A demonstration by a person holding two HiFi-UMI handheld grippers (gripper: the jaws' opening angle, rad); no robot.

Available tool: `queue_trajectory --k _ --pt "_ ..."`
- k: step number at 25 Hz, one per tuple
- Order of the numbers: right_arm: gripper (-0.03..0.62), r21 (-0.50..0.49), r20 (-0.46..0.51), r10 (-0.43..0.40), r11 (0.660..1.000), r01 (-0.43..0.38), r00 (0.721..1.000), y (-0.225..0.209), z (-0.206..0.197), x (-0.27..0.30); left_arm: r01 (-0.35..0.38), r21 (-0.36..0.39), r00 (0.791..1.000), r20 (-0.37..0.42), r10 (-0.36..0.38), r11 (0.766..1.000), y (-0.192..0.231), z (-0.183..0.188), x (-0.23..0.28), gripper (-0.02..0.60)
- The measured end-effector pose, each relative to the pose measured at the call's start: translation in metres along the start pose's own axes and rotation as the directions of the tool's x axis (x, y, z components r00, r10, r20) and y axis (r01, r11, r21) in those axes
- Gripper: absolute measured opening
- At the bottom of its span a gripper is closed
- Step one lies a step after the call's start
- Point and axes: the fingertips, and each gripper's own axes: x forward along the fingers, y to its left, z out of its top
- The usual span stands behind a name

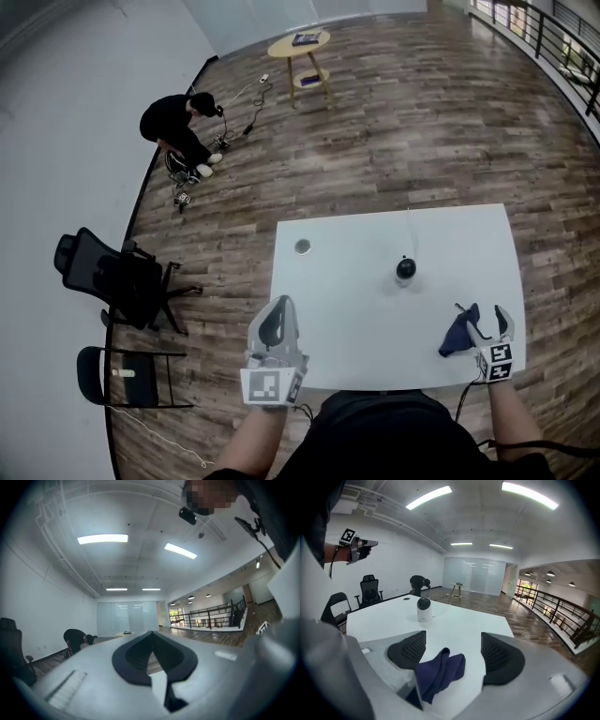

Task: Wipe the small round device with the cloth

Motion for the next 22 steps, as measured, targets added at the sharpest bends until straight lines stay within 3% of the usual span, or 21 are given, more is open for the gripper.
queue_trajectory --k 9,22 --pt "0.36 0.097 0.027 -0.071 0.993 0.068 0.997 -0.014 0.001 0.017 -0.031 -0.001 0.999 0.024 0.031 1.0 0.015 0.006 0.014 0.006" --pt "0.36 0.121 0.031 -0.099 0.988 0.095 0.995 -0.012 -0.008 0.016 -0.029 -0.011 0.999 0.032 0.03 1.0 0.018 -0.006 0.014 0.006"
